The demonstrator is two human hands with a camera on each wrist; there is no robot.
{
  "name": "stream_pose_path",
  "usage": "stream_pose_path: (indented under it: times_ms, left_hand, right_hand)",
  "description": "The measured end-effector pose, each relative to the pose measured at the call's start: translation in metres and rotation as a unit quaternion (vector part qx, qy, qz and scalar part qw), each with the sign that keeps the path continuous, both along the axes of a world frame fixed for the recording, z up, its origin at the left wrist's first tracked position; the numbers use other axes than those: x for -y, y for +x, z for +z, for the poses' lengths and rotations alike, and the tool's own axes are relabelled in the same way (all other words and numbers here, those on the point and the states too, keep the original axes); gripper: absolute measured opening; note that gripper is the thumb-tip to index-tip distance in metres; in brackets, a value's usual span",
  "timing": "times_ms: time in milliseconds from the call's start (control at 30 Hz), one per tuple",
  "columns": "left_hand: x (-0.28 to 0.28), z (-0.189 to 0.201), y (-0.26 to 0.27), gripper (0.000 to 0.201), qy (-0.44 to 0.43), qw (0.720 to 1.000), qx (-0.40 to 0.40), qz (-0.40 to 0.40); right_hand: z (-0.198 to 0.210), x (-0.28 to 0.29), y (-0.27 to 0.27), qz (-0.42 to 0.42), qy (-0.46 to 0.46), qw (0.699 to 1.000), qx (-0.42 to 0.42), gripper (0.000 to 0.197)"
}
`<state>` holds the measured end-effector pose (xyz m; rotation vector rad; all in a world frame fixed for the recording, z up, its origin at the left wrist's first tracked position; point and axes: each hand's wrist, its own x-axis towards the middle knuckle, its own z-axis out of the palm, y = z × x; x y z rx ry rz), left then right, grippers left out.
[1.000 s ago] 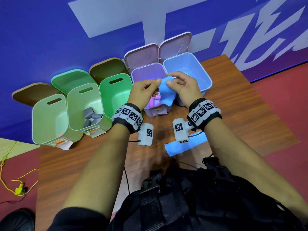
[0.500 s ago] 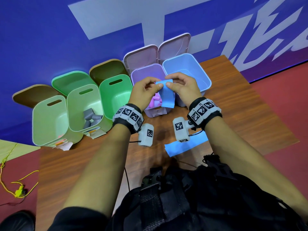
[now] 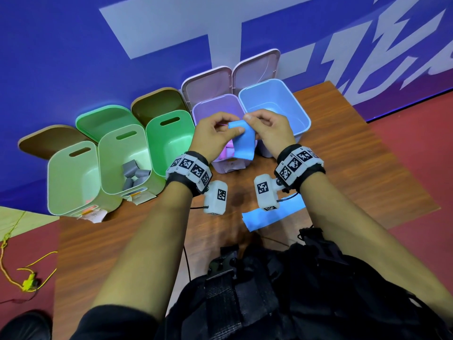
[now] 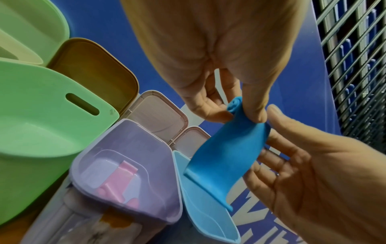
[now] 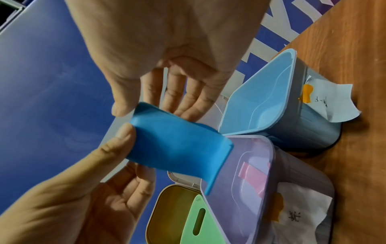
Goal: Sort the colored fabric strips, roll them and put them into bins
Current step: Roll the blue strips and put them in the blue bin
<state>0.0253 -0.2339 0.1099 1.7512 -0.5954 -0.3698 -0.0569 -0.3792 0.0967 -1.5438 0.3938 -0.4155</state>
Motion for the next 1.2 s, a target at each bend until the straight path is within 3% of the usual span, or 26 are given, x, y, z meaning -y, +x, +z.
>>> stream_pose_path:
  times_ms: [333, 667, 833, 1100, 1200]
  left_hand:
    - [0.003, -0.001, -0.004, 0.014, -0.008, 0.999, -0.031, -0.011]
    - [0.001, -0.007, -0.001, 0.020, 0.016, 1.000, -0.022, 0.011]
    - [0.000, -0.005, -0.004, 0.009, 0.006, 0.999, -0.041, -0.001]
    - [-0.001, -0.008, -0.002, 0.019, 0.026, 0.999, -0.034, 0.002]
    - [-0.001, -0.007, -0.001, 0.021, 0.019, 0.999, -0.034, 0.002]
  right_hand:
    - [0.001, 0.004, 0.000, -0.010, -0.020, 1.000, 0.010, 0.009]
    - [-0.009, 0.003, -0.002, 0.012, 0.023, 1.000, -0.002, 0.014]
    - [-0.006, 0.001, 0.000, -0.001, -0.003, 1.000, -0.003, 0.014]
    - [-0.010, 0.000, 0.000, -0.005, 0.019, 1.000, -0.007, 0.007]
    - [-0.011, 0.000, -0.001, 0.007, 0.049, 0.999, -0.011, 0.016]
